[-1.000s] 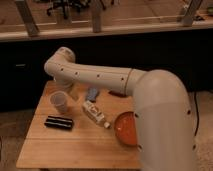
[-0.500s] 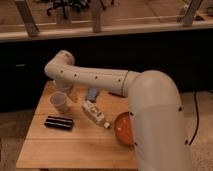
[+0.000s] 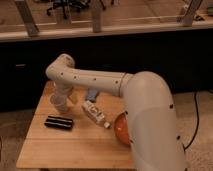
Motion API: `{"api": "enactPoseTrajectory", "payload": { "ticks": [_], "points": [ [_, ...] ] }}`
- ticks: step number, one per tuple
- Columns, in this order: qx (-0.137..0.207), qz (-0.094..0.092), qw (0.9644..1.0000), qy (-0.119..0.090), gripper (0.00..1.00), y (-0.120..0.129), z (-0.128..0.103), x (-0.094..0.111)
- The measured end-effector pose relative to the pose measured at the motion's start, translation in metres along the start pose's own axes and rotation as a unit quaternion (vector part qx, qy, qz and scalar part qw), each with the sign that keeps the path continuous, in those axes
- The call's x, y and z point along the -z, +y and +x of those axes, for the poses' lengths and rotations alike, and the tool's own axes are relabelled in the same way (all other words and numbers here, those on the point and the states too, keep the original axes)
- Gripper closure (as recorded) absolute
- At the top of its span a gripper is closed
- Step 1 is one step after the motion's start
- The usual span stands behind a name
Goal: Place the ceramic cup in the ceramic bowl
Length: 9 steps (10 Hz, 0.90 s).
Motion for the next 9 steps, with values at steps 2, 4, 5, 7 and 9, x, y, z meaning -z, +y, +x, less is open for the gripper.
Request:
{"api": "enactPoseTrajectory", "payload": {
  "ticks": [2, 4, 5, 7, 9],
  "points": [
    [0.007, -0.003, 1.0, -0.006, 0.2, -0.001, 0.0, -0.011],
    [0.006, -0.005, 0.9999, -0.011, 0.2, 0.0, 0.002, -0.02],
    [0.006, -0.007, 0.9999, -0.014, 0.2, 0.0, 0.001, -0.027],
    [0.005, -0.01, 0.9998, -0.019, 0.2, 0.0, -0.001, -0.038],
    [0.005, -0.011, 0.9997, -0.023, 0.21, 0.001, 0.0, -0.042]
  ]
}}
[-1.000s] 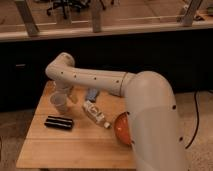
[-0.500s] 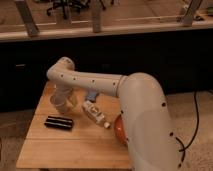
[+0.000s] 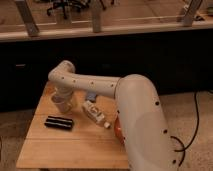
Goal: Place the ceramic cup in the ceramic bowl
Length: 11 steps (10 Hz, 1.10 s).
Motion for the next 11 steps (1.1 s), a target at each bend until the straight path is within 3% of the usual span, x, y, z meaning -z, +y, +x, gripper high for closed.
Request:
{"api": "enactPoseTrajectory", "payload": {
  "ticks": [1, 6, 8, 11],
  "points": [
    [-0.001, -0.001, 1.0, -0.001, 0.27, 0.001, 0.0, -0.004],
    [-0.002, -0.004, 1.0, -0.009, 0.77, -0.003, -0.005, -0.013],
    [-0.005, -0.003, 0.9999, -0.009, 0.95, -0.004, -0.007, -0.001],
    [-0.018, 0.0, 0.9998, -0.01, 0.97, 0.009, 0.003, 0.021]
  ]
}}
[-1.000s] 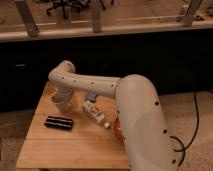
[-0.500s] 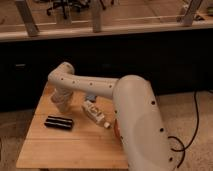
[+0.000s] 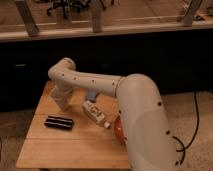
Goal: Place the ceramic cup in the ceramic bowl
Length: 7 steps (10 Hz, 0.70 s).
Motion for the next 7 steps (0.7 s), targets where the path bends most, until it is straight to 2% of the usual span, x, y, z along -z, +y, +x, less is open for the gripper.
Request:
{"api": "enactPoseTrajectory", "payload": {
  "ticks": [2, 5, 7],
  "points": [
    [-0.011, 0.004, 0.9999, 0.001, 0.97, 0.019, 0.011, 0.008],
    [-0.022, 0.009, 0.9997, 0.001, 0.97, 0.019, 0.009, 0.027],
    [-0.029, 0.011, 0.9995, 0.007, 0.97, 0.032, 0.021, 0.037]
  ]
}}
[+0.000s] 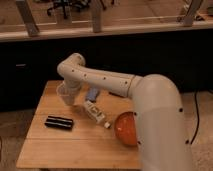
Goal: Place the ceramic cup in the ceramic bowl
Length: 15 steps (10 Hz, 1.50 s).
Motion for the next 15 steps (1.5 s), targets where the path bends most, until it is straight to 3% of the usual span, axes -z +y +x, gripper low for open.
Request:
{"api": "enactPoseTrajectory", "payload": {
  "ticks": [4, 11, 15],
  "points": [
    [-0.011, 0.005, 0.9999, 0.005, 0.97, 0.012, 0.006, 0.021],
    [-0.037, 0.009, 0.9993, 0.006, 0.97, 0.054, 0.02, 0.047],
    [-0.057, 0.006, 0.9983, -0.012, 0.97, 0.098, 0.034, 0.063]
  ]
}}
